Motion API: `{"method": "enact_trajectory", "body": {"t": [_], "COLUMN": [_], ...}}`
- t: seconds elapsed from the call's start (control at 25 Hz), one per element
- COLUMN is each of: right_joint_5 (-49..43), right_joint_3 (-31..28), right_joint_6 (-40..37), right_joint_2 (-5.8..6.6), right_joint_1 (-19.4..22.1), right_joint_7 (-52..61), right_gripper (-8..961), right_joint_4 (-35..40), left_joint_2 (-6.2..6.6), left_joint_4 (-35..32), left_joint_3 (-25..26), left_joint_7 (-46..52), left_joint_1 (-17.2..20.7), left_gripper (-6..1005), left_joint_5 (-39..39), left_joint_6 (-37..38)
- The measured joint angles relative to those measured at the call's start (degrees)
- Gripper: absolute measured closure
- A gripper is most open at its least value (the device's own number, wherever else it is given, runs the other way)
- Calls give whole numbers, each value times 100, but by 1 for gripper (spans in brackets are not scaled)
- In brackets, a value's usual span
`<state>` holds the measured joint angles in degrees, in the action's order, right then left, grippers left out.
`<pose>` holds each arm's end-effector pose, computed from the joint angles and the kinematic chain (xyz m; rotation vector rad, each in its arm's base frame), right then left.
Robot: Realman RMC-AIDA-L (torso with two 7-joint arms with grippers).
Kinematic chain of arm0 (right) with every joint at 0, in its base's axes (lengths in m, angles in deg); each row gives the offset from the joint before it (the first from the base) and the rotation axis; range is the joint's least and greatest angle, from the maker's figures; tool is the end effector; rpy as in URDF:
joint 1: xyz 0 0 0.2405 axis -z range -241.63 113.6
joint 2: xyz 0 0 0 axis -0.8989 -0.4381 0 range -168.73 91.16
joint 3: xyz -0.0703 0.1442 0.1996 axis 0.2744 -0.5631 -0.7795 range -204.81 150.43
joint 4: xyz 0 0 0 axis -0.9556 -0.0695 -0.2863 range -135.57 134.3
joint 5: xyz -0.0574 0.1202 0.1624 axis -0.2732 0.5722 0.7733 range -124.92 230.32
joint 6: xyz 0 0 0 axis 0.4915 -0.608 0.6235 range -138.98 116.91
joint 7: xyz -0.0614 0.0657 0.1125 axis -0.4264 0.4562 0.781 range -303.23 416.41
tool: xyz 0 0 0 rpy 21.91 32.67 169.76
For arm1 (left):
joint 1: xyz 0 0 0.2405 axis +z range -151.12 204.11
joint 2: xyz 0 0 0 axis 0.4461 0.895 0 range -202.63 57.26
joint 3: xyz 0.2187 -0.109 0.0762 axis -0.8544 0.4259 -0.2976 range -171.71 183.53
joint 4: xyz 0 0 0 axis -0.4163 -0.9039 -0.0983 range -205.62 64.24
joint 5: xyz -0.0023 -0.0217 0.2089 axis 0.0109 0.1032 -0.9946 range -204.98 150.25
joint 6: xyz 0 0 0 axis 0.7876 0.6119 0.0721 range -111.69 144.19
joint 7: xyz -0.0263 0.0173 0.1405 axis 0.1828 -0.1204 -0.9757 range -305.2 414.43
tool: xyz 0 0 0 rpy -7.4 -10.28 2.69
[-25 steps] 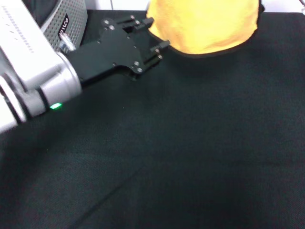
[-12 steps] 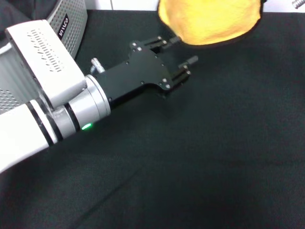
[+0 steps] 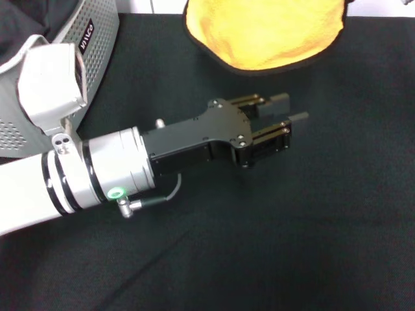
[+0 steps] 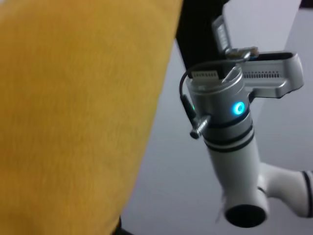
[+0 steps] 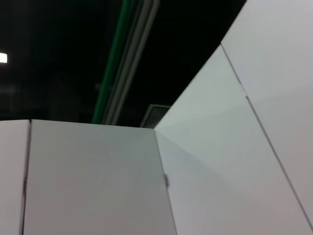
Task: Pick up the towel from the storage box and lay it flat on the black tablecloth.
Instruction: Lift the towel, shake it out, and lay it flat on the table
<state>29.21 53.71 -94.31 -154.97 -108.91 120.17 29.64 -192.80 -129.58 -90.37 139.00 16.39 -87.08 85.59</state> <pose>0.0739 0.4037 0.0520 -2.0785 0.1917 1.8826 -0.1693 0.2781 -0.0508 -2.6111 -0.6889 -1.2514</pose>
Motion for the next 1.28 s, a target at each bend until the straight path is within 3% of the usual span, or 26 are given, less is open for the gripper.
{"method": "enact_trajectory", "body": {"t": [0.28, 0.52, 0.84, 1.04, 1.28], "right_joint_5": [45, 490, 711, 716, 898], "right_joint_3": [92, 528, 797, 852, 1015], "right_joint_6": [-88, -140, -202, -205, -206], "right_joint_2": [0, 0, 0, 0, 1], "right_joint_1": [-170, -380, -438, -453, -468], "right_joint_7": [-18, -187, -243, -311, -369], "right_gripper": [909, 907, 905, 904, 903], "right_joint_4": [-32, -155, -155, -154, -155], "left_joint_2": [-35, -56, -65, -65, -64], "left_joint_4": [1424, 2261, 2513, 2516, 2497], "left_joint_3": [-166, -594, -1842, -2449, -2621], "left_joint_7": [-265, -1077, -2284, -2805, -2915], "left_joint_1": [-640, -917, -1026, -1124, -1185], "left_gripper": [523, 526, 531, 534, 538], "left_joint_5": [793, 2140, 4125, 4972, 5303], "left_joint_6": [303, 281, -11, -41, -41]}}
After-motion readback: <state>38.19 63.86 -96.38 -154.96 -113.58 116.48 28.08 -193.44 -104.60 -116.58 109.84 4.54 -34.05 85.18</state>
